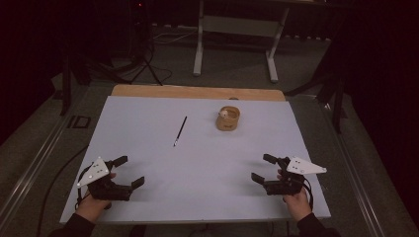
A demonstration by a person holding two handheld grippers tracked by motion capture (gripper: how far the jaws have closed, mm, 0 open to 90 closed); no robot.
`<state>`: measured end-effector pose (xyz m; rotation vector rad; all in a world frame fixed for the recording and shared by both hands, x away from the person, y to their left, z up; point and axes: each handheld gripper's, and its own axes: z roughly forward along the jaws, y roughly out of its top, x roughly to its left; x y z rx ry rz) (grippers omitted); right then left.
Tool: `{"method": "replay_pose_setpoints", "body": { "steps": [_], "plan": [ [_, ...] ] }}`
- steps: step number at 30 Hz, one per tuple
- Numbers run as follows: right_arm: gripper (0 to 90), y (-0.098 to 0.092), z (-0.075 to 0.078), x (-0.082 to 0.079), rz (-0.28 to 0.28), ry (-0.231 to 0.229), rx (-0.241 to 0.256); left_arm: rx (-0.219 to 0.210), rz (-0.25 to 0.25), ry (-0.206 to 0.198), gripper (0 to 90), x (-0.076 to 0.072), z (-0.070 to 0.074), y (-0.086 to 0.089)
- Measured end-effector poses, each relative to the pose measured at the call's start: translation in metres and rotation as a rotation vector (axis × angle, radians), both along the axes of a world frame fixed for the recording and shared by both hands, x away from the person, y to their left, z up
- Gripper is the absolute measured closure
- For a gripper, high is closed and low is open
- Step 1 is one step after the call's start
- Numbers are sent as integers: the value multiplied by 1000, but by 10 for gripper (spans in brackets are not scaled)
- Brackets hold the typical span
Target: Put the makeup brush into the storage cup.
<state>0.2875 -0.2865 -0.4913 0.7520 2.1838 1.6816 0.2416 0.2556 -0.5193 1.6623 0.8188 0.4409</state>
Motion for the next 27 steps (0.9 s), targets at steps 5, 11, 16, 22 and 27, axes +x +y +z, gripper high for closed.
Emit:
{"method": "replay_pose_setpoints", "body": {
  "steps": [5,11,16,22,27],
  "plan": [
    [132,1,0,0,4,0,-5,-6,-8,11,0,0,0,-1],
    [133,0,1,-1,8,-3,-2,-14,-19,11,0,0,2,-2],
    [134,1,2,-1,8,-13,-3,-28,-18,15,0,-2,7,-2],
    [134,2,4,-2,13,-21,-6,-27,-25,27,0,-3,15,-11],
    [134,2,4,-2,13,-22,-5,9,-31,53,0,-1,22,-19]
  ]
}}
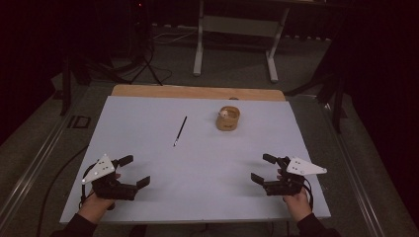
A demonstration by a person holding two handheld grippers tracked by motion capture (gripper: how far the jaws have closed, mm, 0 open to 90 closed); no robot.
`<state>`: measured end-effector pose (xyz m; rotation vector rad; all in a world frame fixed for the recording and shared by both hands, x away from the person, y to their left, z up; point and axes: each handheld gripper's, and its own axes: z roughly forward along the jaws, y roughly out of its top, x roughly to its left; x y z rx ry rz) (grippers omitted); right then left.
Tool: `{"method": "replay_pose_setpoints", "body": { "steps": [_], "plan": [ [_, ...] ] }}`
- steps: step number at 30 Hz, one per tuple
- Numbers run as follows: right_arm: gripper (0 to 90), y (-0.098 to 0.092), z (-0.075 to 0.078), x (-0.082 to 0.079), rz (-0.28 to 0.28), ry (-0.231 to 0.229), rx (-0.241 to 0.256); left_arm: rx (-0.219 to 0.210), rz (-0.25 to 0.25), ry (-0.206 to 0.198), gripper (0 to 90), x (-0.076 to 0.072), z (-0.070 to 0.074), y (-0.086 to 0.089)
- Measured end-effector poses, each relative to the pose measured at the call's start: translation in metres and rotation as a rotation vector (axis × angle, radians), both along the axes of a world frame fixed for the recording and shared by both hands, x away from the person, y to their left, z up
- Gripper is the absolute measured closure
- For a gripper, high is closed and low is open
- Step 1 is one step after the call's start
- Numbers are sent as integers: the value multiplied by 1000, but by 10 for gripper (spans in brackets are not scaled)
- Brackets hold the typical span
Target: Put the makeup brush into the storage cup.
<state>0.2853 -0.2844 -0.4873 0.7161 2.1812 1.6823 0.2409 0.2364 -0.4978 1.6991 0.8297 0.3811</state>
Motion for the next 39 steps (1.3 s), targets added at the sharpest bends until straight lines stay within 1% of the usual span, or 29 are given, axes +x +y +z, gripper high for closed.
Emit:
{"method": "replay_pose_setpoints", "body": {
  "steps": [1,2,3,5,8,10,12,13,14,16,19,20,21,23,25,26,27,29,31,32,35,37,38,39],
  "plan": [
    [134,0,0,0,0,0,0,0,0,0,0,0,0,0],
    [134,0,0,0,-1,0,0,14,6,16,0,2,3,-2],
    [134,0,0,0,-3,-2,0,17,5,14,0,2,4,-3],
    [134,-1,1,0,-5,-3,1,26,4,25,0,5,8,-4],
    [135,-1,1,0,-4,-9,2,27,4,28,0,9,14,-5],
    [135,-1,1,0,-2,-9,3,31,5,36,0,12,18,-6],
    [135,-1,1,0,-1,-9,4,44,1,39,0,15,22,-7],
    [135,-1,1,0,-1,-8,4,59,-3,57,0,17,26,-7],
    [135,-1,2,0,-1,-9,4,62,-4,64,0,19,29,-7],
    [135,-1,2,0,0,-7,7,60,0,59,0,22,34,-7],
    [136,0,2,0,1,-8,5,90,13,49,0,28,40,-9],
    [136,0,2,0,1,-8,5,92,11,46,0,30,41,-9],
    [136,0,2,0,4,-8,6,94,11,51,0,35,45,-11],
    [136,0,2,0,5,-8,4,97,10,55,0,37,46,-12],
    [136,0,2,0,5,-8,4,99,7,62,0,39,47,-13],
    [136,0,2,0,4,-9,4,112,0,72,0,45,51,-17],
    [136,0,2,0,4,-9,4,112,0,72,0,45,51,-17],
    [136,0,2,0,5,-7,6,116,0,85,0,51,54,-21],
    [136,0,2,0,5,-7,5,116,0,85,0,51,54,-21],
    [136,0,2,0,4,-7,6,116,6,90,0,56,58,-24],
    [136,0,2,0,4,-7,5,139,14,103,0,62,63,-28],
    [136,0,1,0,8,-4,7,137,28,110,0,67,67,-30],
    [136,0,1,1,9,-3,7,137,28,110,0,67,67,-30],
    [136,0,1,1,10,-2,5,133,34,120,0,71,70,-32]
  ]
}}
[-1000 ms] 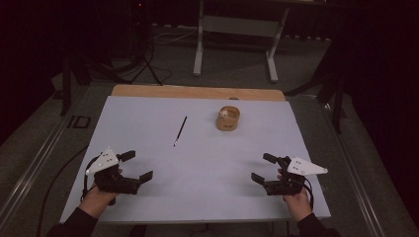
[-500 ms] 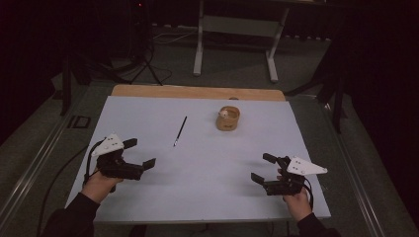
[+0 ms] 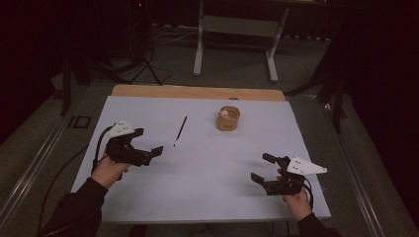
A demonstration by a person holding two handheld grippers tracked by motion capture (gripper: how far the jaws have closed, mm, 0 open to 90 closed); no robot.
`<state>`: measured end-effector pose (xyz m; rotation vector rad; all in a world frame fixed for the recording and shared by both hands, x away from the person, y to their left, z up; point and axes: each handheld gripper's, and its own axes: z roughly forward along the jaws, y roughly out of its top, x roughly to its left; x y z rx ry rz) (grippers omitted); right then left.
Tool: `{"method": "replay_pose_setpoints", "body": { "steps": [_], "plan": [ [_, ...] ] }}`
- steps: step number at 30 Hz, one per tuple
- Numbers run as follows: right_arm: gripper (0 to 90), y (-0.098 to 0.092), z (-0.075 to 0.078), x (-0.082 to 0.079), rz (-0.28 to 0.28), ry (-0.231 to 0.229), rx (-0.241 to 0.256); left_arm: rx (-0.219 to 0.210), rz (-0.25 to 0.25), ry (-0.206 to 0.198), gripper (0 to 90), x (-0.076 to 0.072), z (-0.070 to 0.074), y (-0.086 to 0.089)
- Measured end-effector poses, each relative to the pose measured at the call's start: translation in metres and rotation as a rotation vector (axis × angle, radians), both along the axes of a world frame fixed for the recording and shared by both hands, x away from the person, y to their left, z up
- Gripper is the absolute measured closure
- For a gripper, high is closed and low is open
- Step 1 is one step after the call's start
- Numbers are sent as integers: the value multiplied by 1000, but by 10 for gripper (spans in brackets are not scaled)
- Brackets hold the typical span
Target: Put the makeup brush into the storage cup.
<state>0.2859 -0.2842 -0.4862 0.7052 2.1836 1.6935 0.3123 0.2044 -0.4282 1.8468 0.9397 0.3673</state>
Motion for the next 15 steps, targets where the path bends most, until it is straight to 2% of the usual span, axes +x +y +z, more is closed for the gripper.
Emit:
{"method": "replay_pose_setpoints", "body": {
  "steps": [5,7,9,10,15],
  "plan": [
    [136,0,0,0,2,-4,1,-9,20,22,0,8,4,-3],
    [136,0,1,0,0,-2,2,14,31,35,0,12,4,-7],
    [136,0,1,0,0,-3,3,18,32,46,0,15,5,-9],
    [136,0,1,0,0,-3,2,18,23,76,0,18,6,-11],
    [136,0,0,0,3,-1,3,47,24,136,0,29,10,-20]
  ]
}}
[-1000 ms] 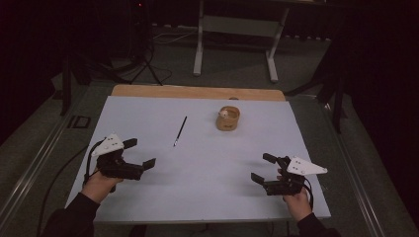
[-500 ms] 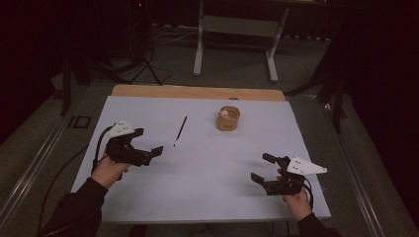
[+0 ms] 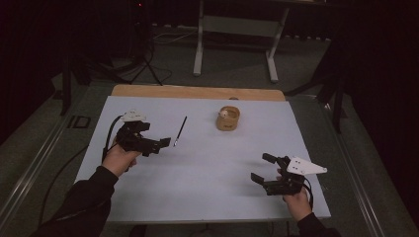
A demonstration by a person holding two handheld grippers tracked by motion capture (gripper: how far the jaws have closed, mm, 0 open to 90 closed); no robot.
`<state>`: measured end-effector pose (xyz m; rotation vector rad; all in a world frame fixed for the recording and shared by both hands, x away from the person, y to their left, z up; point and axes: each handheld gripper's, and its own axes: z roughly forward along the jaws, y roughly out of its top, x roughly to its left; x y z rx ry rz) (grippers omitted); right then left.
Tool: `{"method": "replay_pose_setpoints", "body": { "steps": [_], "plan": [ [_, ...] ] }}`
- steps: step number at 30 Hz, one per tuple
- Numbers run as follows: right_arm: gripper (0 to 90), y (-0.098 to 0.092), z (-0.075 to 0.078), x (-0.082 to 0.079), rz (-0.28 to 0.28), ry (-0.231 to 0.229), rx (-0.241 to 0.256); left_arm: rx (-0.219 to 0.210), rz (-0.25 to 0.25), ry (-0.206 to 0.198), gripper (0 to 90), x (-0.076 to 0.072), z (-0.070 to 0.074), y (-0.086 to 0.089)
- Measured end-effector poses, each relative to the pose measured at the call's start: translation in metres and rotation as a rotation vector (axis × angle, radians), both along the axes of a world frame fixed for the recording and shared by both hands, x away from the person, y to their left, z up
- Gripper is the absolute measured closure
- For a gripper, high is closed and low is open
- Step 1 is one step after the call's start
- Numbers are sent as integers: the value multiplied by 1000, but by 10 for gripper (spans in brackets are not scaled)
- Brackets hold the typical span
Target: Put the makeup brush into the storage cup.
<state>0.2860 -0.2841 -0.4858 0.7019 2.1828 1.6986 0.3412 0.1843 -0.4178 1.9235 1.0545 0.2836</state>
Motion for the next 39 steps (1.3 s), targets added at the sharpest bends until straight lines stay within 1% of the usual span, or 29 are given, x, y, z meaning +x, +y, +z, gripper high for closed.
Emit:
{"method": "replay_pose_setpoints", "body": {
  "steps": [3,5,6,7,8,10,12,13,16,19,20,22,25,27,28,29,31,32,33,35,38,39],
  "plan": [
    [136,0,0,0,0,0,1,-3,-8,52,0,8,2,-5],
    [136,0,0,0,0,1,3,9,-8,70,0,12,1,-10],
    [136,0,0,0,1,1,3,20,-6,74,0,15,1,-13],
    [136,0,0,0,1,1,3,20,-6,74,0,15,1,-13],
    [136,0,0,0,1,0,3,35,6,83,0,19,0,-16],
    [136,0,0,0,3,0,3,37,26,93,0,23,-2,-19],
    [136,0,0,0,3,-1,3,49,48,107,0,27,-3,-20],
    [136,0,0,0,3,0,4,64,72,115,0,31,-4,-22],
    [136,0,0,0,5,-1,3,82,108,129,0,37,-6,-24],
    [136,0,0,0,4,-2,2,90,123,135,0,41,-7,-26],
    [136,0,0,0,5,-3,2,123,135,160,0,45,-8,-30],
    [136,0,0,0,5,-4,0,117,135,193,0,49,-9,-31],
    [136,1,0,0,6,-1,-1,158,151,233,0,57,-11,-35],
    [136,1,0,0,7,0,-1,161,174,261,0,62,-13,-36],
    [136,1,0,0,7,-1,-3,168,176,271,0,65,-14,-37],
    [136,1,0,0,7,1,-3,170,179,276,0,67,-14,-38],
    [136,1,0,1,8,2,-1,172,183,279,34,68,-14,-38],
    [136,1,0,1,6,4,1,174,187,299,34,73,-16,-40],
    [136,1,0,1,6,3,-1,176,190,303,34,75,-17,-41],
    [136,1,0,1,7,3,-4,196,195,309,34,79,-19,-44],
    [136,1,0,1,7,2,-3,200,224,314,35,85,-21,-48],
    [136,1,0,1,7,2,-3,198,225,324,37,87,-21,-48]
  ]
}}
